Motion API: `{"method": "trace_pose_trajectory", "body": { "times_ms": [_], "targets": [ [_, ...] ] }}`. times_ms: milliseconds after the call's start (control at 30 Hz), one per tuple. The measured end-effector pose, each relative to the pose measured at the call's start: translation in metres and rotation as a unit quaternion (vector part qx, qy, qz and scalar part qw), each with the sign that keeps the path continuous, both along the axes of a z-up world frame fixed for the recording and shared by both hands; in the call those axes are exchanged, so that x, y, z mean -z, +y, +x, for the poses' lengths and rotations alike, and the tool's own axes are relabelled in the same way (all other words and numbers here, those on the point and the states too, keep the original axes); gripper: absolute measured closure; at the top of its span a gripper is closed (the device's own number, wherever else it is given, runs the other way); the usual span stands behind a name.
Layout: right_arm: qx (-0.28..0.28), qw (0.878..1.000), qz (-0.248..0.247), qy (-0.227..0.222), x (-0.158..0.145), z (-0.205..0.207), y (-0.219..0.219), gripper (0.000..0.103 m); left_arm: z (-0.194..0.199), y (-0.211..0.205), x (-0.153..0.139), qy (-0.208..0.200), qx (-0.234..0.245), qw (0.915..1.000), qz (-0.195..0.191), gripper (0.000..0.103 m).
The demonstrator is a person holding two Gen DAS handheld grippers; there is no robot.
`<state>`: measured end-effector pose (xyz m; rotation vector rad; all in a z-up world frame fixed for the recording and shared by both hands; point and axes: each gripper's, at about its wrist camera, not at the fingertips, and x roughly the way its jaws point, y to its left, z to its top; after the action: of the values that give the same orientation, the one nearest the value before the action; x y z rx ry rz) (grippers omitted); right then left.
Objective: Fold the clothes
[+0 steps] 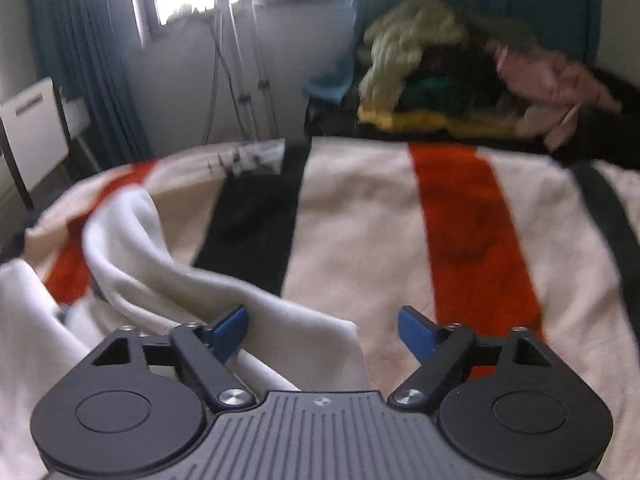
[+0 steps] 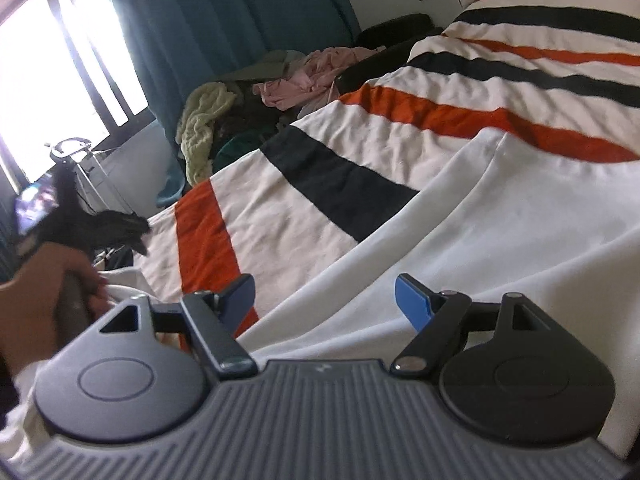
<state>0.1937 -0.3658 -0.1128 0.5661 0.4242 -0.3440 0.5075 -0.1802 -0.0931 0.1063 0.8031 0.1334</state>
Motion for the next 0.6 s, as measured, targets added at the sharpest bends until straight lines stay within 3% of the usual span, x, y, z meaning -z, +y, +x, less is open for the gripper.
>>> {"method": "trace_pose_trajectory", "body": {
  "times_ms": [33,167,233,400,467,533,600],
  "targets": [
    [-0.003,1.000,0.002,0.000,0.002,0.002,0.000,0.024,0.006,-0.001,0.008,0.010,-0.006,0.9999,0.003,0.028],
    [-0.001,1.000,0.009,0.000,0.006,0.005,-0.002,0.024,0.010,0.003,0.017,0.012,-0.015,0.9998,0.004,0.074],
    [-0.001,1.000,0.010,-0.002,0.006,0.004,-0.003,0.024,0.009,0.002,0.014,0.012,0.004,0.9999,0.012,0.086],
    [0.004,1.000,0.002,-0.018,-0.002,-0.005,-0.002,0.024,-0.017,-0.004,-0.023,-0.036,0.054,0.9976,-0.024,0.088],
    [0.008,1.000,-0.002,-0.025,-0.006,-0.009,-0.003,0.024,-0.038,-0.013,-0.048,-0.073,0.095,0.9917,-0.046,0.089],
    [0.010,0.999,-0.003,-0.034,-0.009,-0.014,-0.005,0.024,-0.067,-0.021,-0.075,-0.125,0.157,0.9756,-0.090,0.089],
    [0.018,0.999,-0.006,-0.039,-0.010,-0.019,-0.007,0.024,-0.095,-0.033,-0.099,-0.156,0.219,0.9570,-0.109,0.089]
  ]
}}
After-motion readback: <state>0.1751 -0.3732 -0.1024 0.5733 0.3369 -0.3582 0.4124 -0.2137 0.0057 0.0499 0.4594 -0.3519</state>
